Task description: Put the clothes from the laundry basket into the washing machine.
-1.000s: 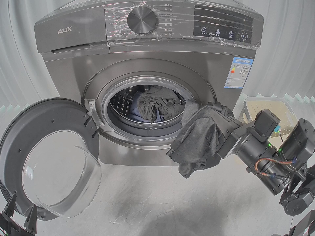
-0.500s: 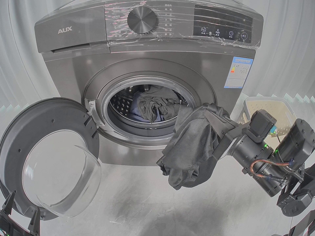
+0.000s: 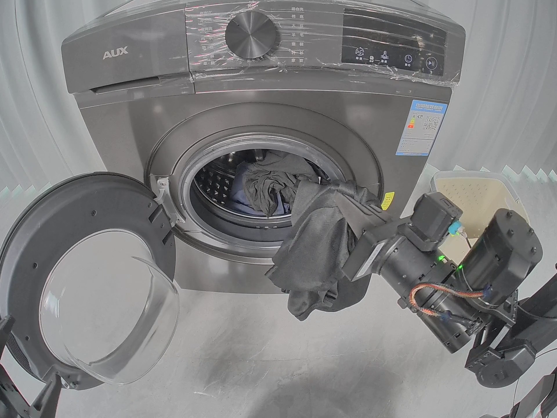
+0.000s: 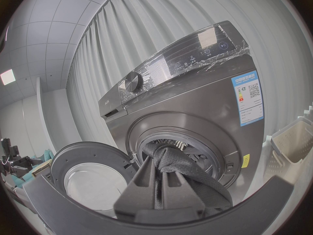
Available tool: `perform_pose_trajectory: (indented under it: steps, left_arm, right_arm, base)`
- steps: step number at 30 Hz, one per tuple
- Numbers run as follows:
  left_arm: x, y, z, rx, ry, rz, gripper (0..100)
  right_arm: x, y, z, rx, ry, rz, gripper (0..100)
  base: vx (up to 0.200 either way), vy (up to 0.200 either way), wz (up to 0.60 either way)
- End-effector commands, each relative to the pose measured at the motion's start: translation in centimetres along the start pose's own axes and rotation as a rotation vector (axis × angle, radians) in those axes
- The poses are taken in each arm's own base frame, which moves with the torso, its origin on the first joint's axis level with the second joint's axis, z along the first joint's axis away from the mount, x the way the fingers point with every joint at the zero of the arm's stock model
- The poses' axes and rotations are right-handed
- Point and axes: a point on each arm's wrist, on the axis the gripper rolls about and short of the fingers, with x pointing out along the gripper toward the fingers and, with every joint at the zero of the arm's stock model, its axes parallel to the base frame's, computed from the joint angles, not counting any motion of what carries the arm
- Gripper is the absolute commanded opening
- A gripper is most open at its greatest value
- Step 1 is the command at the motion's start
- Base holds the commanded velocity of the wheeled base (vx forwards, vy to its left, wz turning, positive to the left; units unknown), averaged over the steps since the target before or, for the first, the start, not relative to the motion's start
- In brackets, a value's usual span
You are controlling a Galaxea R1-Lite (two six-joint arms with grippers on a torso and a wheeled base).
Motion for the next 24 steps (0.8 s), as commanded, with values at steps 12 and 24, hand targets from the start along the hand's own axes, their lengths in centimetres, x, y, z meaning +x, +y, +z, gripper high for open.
perform_pose_trajectory:
  steps: [12, 24]
  left_arm:
    - [11.7, 2.4, 0.4, -0.077, 0.272, -0.386, 100]
    - [19.2, -0.2, -2.7, -0.099, 0.367, -0.498, 100]
  right_arm:
    - [4.6, 2.8, -2.6, 0.06, -0.039, 0.025, 0]
    - [5.2, 2.8, -2.4, 0.068, -0.066, 0.023, 0]
  base:
    - [0.0, 0.0, 0.0]
    - [0.0, 0.0, 0.0]
